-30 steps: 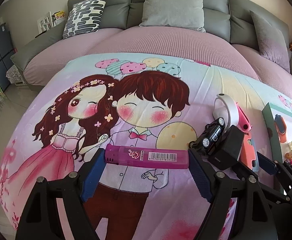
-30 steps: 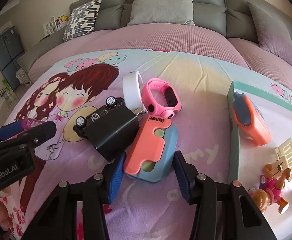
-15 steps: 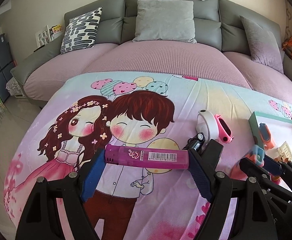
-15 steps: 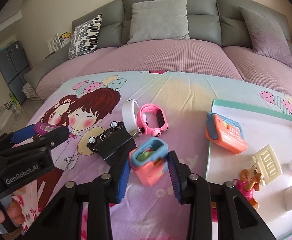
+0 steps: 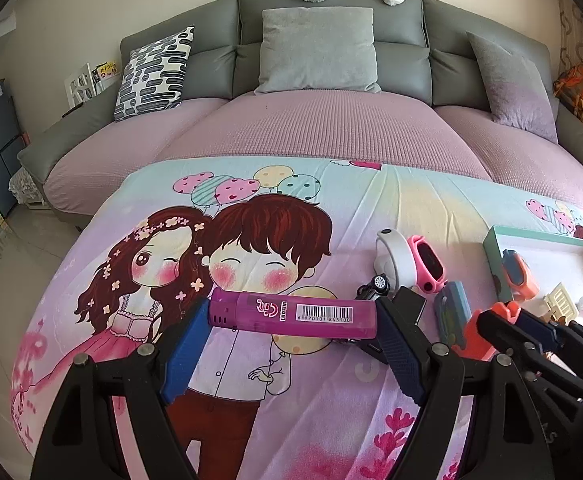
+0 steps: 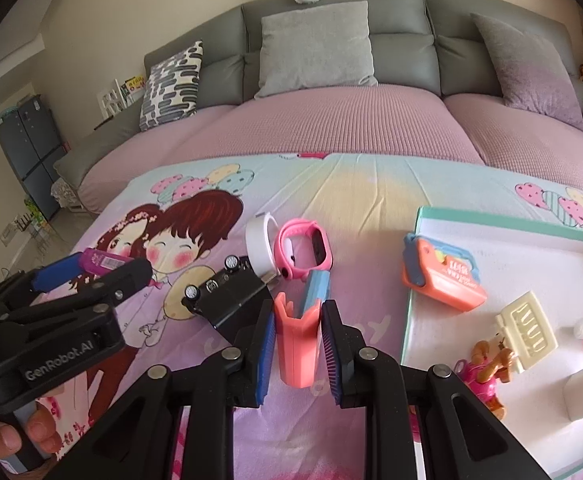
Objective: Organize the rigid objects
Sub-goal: 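Lift and carry the magenta tube and coral-and-blue case over the tray with both tools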
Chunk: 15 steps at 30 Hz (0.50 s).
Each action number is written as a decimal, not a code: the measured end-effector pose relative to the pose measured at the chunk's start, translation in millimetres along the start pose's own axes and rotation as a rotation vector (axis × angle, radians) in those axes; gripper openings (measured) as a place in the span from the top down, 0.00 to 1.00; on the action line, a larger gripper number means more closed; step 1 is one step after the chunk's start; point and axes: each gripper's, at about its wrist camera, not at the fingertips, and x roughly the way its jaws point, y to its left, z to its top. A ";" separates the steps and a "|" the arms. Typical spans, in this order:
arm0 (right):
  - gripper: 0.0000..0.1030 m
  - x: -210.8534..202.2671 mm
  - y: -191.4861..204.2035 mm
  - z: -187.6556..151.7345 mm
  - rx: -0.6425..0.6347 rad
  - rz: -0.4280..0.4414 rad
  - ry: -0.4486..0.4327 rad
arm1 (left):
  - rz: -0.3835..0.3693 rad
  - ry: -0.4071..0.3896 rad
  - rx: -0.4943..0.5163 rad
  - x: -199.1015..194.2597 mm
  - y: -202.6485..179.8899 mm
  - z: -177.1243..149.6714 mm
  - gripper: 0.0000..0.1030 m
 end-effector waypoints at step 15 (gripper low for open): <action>0.77 -67.0 -13.8 21.1 0.050 0.049 -0.205 | -0.025 -0.062 0.000 -24.9 -12.6 9.8 0.21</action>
